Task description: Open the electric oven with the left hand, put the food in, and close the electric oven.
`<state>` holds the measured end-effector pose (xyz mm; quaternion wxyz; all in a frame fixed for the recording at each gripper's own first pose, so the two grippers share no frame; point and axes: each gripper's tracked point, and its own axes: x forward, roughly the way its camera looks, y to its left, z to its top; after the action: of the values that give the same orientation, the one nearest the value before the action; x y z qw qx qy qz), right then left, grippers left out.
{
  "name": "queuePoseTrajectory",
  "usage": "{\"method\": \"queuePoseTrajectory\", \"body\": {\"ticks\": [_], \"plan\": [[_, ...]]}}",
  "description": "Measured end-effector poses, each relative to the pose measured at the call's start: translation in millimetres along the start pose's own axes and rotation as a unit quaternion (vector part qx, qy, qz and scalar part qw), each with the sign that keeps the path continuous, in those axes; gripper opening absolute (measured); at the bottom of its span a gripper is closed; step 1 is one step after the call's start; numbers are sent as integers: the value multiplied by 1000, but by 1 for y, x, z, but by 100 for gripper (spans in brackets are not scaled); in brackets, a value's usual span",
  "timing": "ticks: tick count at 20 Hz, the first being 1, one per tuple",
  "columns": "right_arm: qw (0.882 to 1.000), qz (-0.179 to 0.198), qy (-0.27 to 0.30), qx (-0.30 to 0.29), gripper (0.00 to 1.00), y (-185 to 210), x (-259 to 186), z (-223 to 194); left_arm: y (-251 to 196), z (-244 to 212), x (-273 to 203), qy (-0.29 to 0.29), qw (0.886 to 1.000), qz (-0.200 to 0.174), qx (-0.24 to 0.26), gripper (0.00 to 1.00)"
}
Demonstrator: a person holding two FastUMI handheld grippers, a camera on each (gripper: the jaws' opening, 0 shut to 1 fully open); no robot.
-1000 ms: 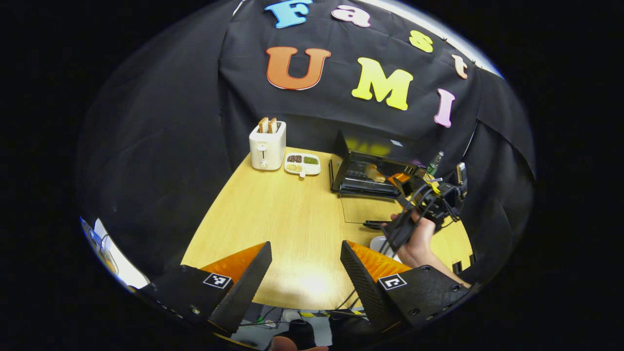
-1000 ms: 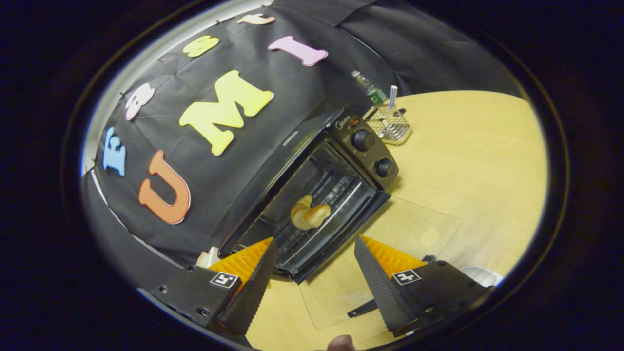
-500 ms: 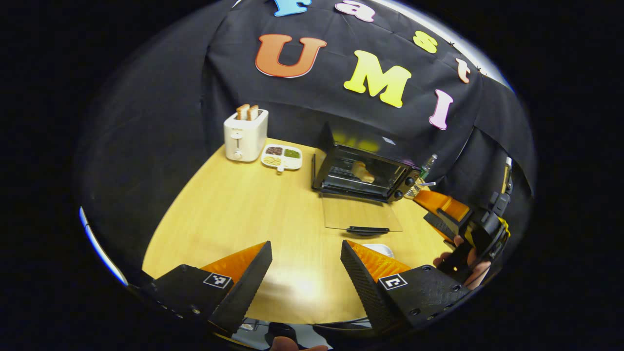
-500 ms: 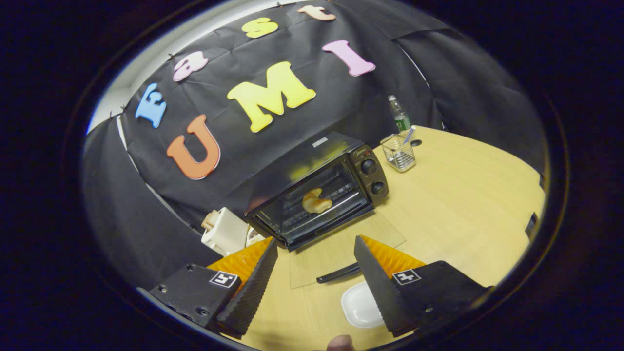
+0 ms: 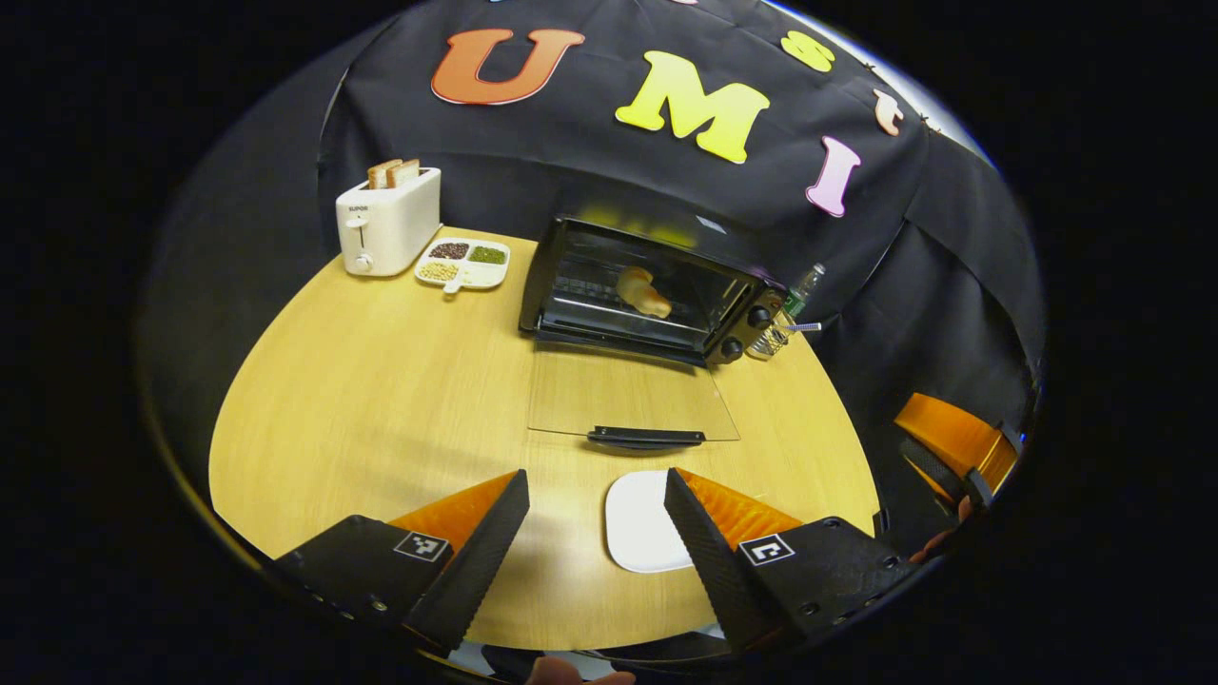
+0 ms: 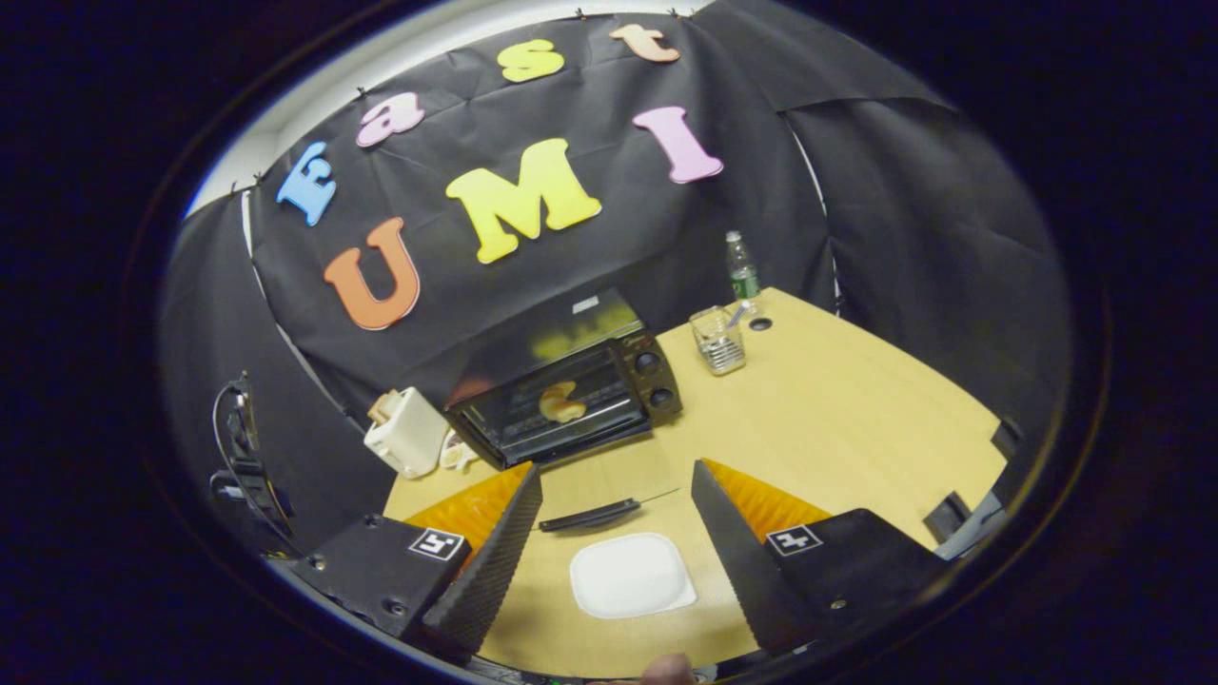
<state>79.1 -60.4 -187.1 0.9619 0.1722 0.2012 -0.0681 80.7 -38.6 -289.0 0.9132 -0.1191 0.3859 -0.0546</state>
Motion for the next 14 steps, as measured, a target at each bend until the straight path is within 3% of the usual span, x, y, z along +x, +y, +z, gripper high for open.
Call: {"method": "queuePoseTrajectory", "body": {"ticks": [1, 12, 13, 14], "plan": [[1000, -4, 2, -7, 100, -8, -1, 2, -6, -5, 5, 8, 1000, -2, 1, 95], [997, -35, 16, -60, 100, -75, -6, 26, -44, -11, 78, 36, 999, 2, -4, 95], [997, -38, 16, -63, 96, -82, -3, 31, -46, -13, 85, 39, 999, 5, -5, 95], [997, -41, 17, -67, 100, -88, 0, 33, -48, -15, 92, 45, 999, 8, -4, 95]]}}
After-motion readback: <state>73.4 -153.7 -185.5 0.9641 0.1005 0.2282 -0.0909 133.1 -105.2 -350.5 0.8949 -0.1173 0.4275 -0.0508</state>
